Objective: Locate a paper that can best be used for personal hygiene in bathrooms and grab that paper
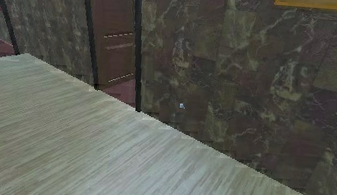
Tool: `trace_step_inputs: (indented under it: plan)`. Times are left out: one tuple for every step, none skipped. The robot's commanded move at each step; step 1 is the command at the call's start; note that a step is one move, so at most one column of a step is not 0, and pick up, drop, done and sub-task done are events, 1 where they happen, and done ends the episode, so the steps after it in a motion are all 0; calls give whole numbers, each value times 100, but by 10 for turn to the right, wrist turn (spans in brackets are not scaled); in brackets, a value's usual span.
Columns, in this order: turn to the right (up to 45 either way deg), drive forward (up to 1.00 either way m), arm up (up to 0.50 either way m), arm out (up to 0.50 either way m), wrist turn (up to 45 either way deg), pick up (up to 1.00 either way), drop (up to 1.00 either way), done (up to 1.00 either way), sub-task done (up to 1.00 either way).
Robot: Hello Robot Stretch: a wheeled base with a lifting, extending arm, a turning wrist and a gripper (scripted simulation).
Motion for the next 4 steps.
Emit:
trace_step_inputs:
  plan:
    - [0, 0, 0, 0, 450, 0, 0, 0, 0]
    - [0, 0, 0, 0, 450, 0, 0, 0, 0]
    - [0, 0, 0, 0, 450, 0, 0, 0, 0]
    - [0, 0, 0, 0, 210, 0, 0, 0, 0]
